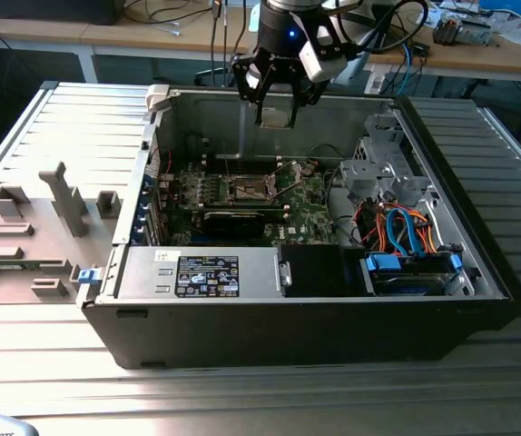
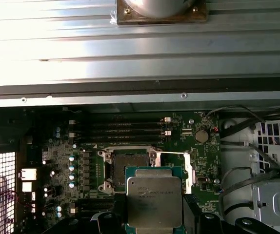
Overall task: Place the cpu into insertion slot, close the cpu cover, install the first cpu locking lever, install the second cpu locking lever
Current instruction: 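Place the cpu into insertion slot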
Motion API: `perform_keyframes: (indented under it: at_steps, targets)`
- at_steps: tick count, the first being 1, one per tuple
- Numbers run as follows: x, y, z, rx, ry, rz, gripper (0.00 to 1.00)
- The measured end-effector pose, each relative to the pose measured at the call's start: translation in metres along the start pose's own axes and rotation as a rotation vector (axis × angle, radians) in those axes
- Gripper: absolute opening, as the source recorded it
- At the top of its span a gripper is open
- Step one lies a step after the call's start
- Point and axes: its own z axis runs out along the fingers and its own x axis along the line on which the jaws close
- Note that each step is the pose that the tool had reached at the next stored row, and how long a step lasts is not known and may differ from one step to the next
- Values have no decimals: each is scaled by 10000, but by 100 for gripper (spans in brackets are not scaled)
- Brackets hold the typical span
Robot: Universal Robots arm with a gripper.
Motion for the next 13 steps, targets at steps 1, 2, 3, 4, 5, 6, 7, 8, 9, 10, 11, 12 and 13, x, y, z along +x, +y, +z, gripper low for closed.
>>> perform_keyframes:
  at_steps: [1,2,3,4,5,6,7,8,9,10,11,12,13]
  targets:
    - [0,0,2,1,0,0,54]
    - [0,0,3,1,0,0,54]
    - [0,0,5,2,0,0,54]
    - [0,-1,7,3,0,0,54]
    - [0,0,8,3,0,0,54]
    - [0,0,10,3,0,0,54]
    - [0,-1,11,4,0,0,54]
    - [0,-1,12,4,0,0,54]
    - [0,-1,16,5,-1,0,54]
    - [0,-1,17,6,0,0,54]
    - [0,-1,18,6,0,0,54]
    - [0,-1,21,7,0,0,54]
    - [0,-1,22,8,0,0,54]
